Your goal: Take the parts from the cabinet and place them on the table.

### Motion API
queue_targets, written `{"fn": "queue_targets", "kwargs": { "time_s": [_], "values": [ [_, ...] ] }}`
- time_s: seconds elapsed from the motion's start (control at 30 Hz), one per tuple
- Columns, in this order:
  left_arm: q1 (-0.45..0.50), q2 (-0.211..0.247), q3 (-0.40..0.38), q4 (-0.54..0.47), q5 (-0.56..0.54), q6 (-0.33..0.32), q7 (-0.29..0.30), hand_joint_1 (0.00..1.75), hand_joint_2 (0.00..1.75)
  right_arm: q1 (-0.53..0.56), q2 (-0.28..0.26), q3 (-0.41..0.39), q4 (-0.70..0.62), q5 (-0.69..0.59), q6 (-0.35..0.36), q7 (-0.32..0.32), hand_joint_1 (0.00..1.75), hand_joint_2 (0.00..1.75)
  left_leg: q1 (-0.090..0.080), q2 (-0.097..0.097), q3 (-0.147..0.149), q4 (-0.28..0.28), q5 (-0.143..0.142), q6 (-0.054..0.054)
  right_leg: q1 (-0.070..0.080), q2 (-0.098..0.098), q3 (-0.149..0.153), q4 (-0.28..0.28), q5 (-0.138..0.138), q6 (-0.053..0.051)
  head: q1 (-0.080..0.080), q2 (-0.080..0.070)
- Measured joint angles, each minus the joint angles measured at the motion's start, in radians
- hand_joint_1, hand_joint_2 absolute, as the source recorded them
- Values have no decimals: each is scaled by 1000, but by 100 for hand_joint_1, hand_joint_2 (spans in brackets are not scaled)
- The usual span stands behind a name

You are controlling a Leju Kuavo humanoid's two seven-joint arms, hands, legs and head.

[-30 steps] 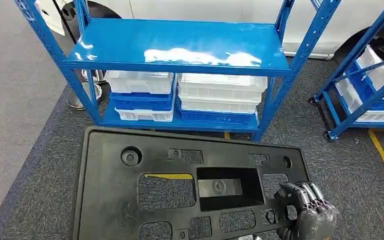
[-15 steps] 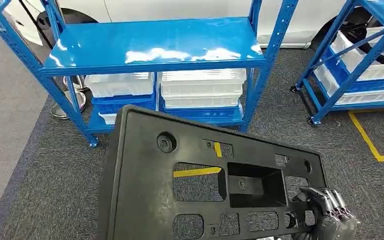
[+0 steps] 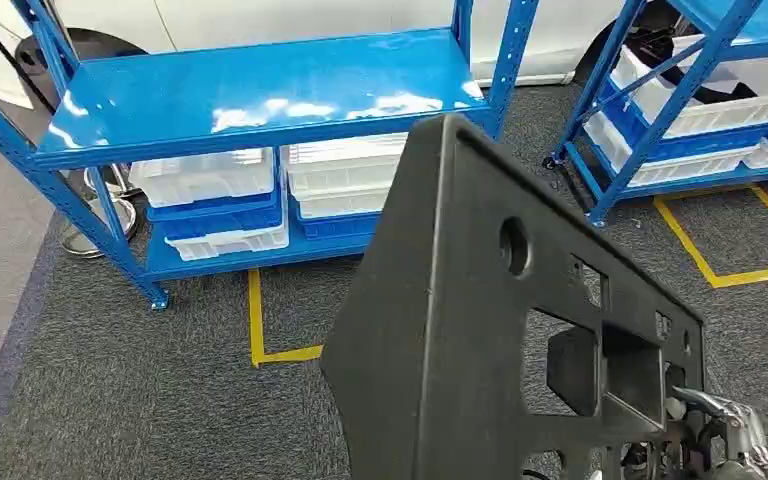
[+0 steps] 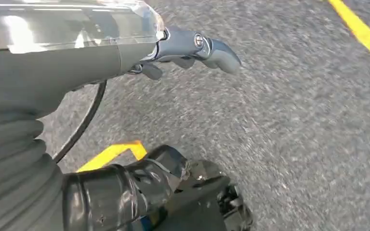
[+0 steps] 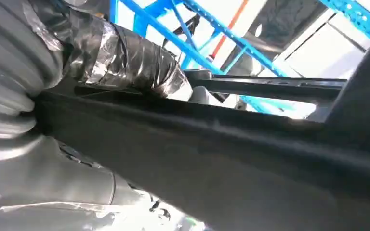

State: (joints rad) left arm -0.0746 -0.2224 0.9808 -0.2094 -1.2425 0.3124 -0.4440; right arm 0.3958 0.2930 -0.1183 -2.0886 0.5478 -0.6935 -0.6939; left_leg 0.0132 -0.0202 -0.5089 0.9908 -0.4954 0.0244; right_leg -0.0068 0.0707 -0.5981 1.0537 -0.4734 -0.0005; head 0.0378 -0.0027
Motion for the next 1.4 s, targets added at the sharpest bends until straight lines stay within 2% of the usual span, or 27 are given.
{"fn": "queue_targets", "kwargs": {
  "time_s": [0.03,0.07,0.13,0.17,0.2,0.27,0.3,0.33,0.37,0.47,0.5,0.53,0.57,0.6,0.67,0.7,0.8,0.83,0.87,0.9,1.03,1.07,1.13,1.23,1.3,1.37,1.4],
  "values": [
    [-1,0,0,0,-3,0,0,0,175,0,0,0,-7,-5,-1,0,175,175,-1,8,1,-5,3,4,2,-35,-13,28,-26,3,2,0],
    [-1,0,0,0,-3,0,0,0,175,-2,0,0,-9,-6,-1,0,175,175,-2,17,-1,-4,4,9,1,-49,-41,85,-65,8,2,0],
    [1,0,0,0,-3,0,0,0,175,0,0,0,-11,-8,-1,-2,175,175,-3,39,-5,-2,3,9,-5,-58,-112,241,-137,17,2,0],
    [1,0,0,0,-3,0,0,0,175,1,0,0,-11,-8,-1,-3,175,175,-2,51,-7,-1,3,9,-8,-59,-133,287,-145,21,2,0],
    [1,0,0,0,-3,0,0,0,175,1,0,0,-11,-10,-1,-3,175,175,-2,63,-6,-1,2,8,-12,-61,-127,279,-127,25,2,0],
    [0,-1,0,0,-5,0,0,0,175,1,0,0,-15,-14,-1,-3,175,175,-1,81,-3,2,-1,2,-20,-75,-59,158,-56,30,2,0],
    [-1,-3,0,0,-5,0,0,0,175,1,1,0,-22,-19,0,-3,175,175,0,89,-1,7,-7,-6,-23,-100,-3,57,-12,33,2,0],
    [-1,-1,0,0,-5,0,0,0,175,-2,2,0,-26,-24,0,-3,175,175,-5,96,-2,13,-12,-14,-16,-150,20,8,-28,34,3,0],
    [-1,-2,0,0,-5,0,0,0,175,-4,3,0,-31,-26,0,-4,175,175,-10,102,-5,24,-18,-22,-11,-140,16,2,-22,20,1,0],
    [-2,-2,1,0,-5,1,0,0,175,0,5,0,-41,-35,0,-4,175,175,-8,127,1,19,-18,-31,-6,-108,6,7,-21,2,-1,0],
    [-4,-2,1,0,-5,1,0,0,175,0,6,0,-47,-36,0,-4,175,175,-2,117,-3,24,-28,-41,-11,-98,6,1,-16,-7,-2,0],
    [-4,-2,1,0,-5,1,0,0,175,1,8,0,-53,-37,0,-4,175,175,-1,74,-11,49,-52,-44,-10,-89,5,1,-14,-11,-2,0],
    [-4,-2,1,0,-5,1,0,0,175,0,8,0,-56,-37,0,-4,175,175,0,50,-32,99,-88,-43,-9,-83,3,1,-13,-17,-2,0],
    [-2,-2,1,0,-5,1,0,0,175,0,10,0,-58,-37,0,-5,175,175,-1,37,-71,188,-134,-41,-6,-72,1,1,-12,-22,-2,0],
    [1,-2,1,0,-5,1,2,0,175,0,12,0,-59,-40,0,-5,175,175,-2,30,-130,312,-176,-36,2,-49,-1,1,-10,-26,-2,0],
    [3,-2,1,0,-5,1,2,0,175,1,13,0,-61,-42,0,-5,175,175,-3,30,-138,325,-164,-31,6,-34,-1,1,-8,-27,-2,0],
    [1,-2,2,0,-5,2,2,0,175,1,13,0,-64,-45,0,-5,175,175,-11,21,-83,198,-69,-11,12,-4,2,1,-7,-29,-2,0],
    [0,-2,2,0,-5,2,2,0,175,2,14,0,-65,-46,0,-5,175,175,-15,5,-29,82,-8,1,15,14,6,1,-7,-29,-2,0],
    [-2,-2,3,0,-5,2,2,0,175,3,14,0,-67,-47,0,-5,175,175,-18,-16,-11,50,-22,5,12,21,8,-1,-5,-26,-1,0],
    [-2,-2,4,0,-5,2,2,0,175,3,14,0,-69,-47,-1,-6,175,175,-19,-71,-13,44,-23,7,4,27,5,-5,0,-22,-1,0],
    [-1,-1,6,0,-5,2,2,0,175,5,16,0,-71,-49,-1,-6,175,175,-25,-50,-6,19,-13,6,-5,64,-10,-11,16,3,-3,0],
    [-1,-2,6,0,-4,3,2,0,175,6,16,0,-74,-49,-1,-6,175,175,-12,-33,-3,-1,0,10,1,67,-11,-8,16,9,-2,0],
    [-3,-2,6,0,-5,2,1,0,175,6,16,0,-76,-51,-1,-6,175,175,-15,-6,0,-11,8,19,6,-33,-42,58,-39,13,2,0],
    [3,-2,8,0,-5,2,2,0,175,7,16,0,-75,-51,-1,-6,175,175,-18,42,-6,-10,7,20,-4,-60,-128,255,-135,28,3,0],
    [3,-2,8,0,-5,2,2,0,175,7,16,0,-75,-51,-1,-6,175,175,-18,71,-10,-5,5,19,-10,-66,-111,235,-103,34,2,0],
    [0,-2,8,0,-6,2,2,0,175,8,16,0,-75,-51,-1,-6,175,175,-18,92,-9,-1,0,13,-10,-86,-14,74,-28,32,3,0],
    [0,-3,8,0,-6,2,2,0,175,7,16,0,-75,-51,-1,-6,175,175,-19,101,-5,2,-3,8,-7,-121,33,-7,-13,28,2,0]
  ]
}}
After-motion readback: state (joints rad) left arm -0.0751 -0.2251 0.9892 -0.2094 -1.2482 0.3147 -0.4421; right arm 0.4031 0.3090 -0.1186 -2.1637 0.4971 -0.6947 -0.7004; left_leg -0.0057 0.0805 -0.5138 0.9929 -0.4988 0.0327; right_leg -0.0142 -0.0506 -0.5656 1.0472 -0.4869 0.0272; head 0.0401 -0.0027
